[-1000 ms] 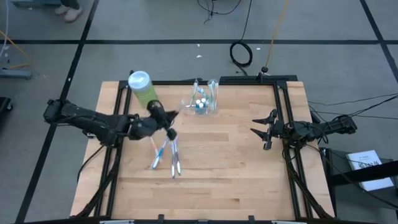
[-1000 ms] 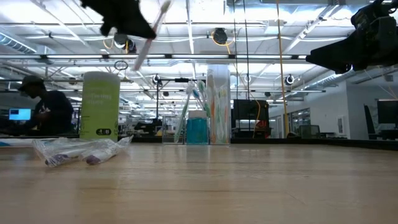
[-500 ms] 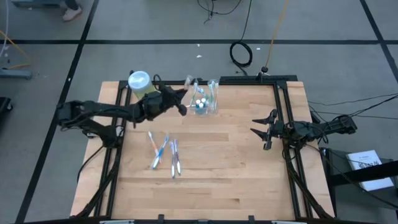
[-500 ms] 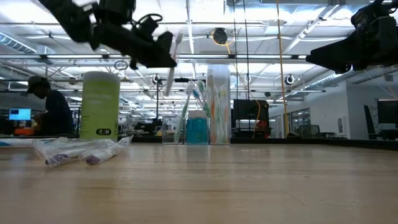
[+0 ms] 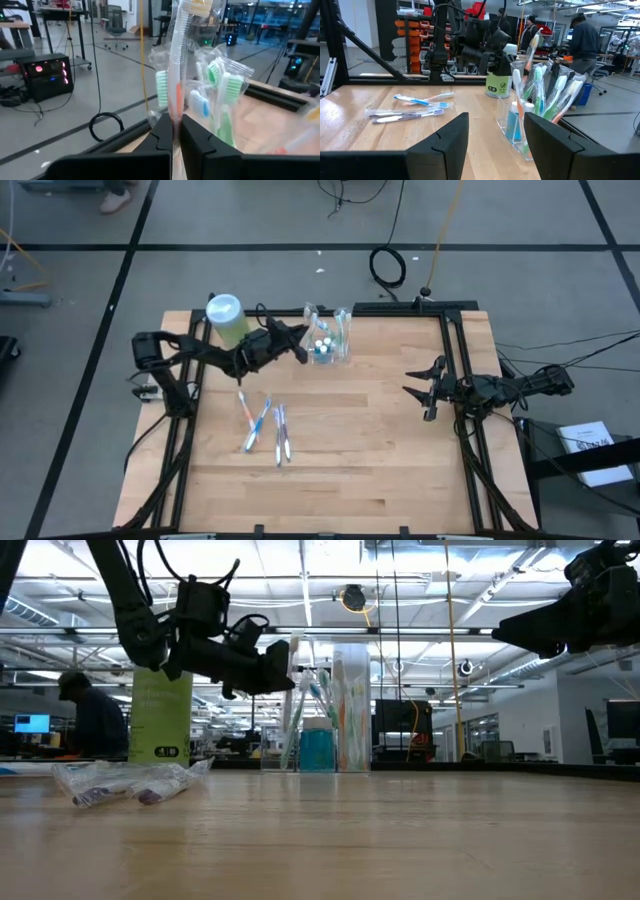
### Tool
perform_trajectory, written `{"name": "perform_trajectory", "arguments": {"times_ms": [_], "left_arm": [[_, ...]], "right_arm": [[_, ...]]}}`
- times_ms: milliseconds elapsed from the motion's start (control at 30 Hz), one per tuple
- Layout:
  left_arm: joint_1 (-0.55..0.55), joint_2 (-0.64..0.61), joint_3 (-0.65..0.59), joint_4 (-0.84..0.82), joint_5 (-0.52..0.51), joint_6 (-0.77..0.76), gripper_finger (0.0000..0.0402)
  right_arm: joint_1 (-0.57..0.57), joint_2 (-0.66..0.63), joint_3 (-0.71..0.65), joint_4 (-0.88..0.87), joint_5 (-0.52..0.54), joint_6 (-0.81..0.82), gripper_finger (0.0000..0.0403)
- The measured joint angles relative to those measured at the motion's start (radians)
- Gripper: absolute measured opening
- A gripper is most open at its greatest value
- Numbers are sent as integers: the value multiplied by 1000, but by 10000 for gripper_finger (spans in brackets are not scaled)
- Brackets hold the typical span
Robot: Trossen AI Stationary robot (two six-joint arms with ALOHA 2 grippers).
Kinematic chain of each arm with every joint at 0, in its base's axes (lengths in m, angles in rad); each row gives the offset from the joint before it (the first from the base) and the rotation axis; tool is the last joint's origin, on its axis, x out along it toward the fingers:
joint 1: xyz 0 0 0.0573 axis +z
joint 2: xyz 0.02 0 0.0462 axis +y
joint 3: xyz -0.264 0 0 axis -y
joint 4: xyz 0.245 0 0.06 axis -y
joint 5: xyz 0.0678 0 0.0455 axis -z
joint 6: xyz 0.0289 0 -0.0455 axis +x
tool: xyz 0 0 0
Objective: Pick & Place toothbrushing station
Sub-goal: Put the orange toothbrush into the transparent organizer
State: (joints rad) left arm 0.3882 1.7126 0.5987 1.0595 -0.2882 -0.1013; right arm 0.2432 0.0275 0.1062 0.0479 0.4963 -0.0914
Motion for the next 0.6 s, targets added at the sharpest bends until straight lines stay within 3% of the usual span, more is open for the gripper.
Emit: {"name": "perform_trajectory", "arguments": {"times_ms": [600], "left_arm": [[-24,18,0,-40,-9,-85,8]], "right_arm": [[0,0,0,0,0,0,183]]}}
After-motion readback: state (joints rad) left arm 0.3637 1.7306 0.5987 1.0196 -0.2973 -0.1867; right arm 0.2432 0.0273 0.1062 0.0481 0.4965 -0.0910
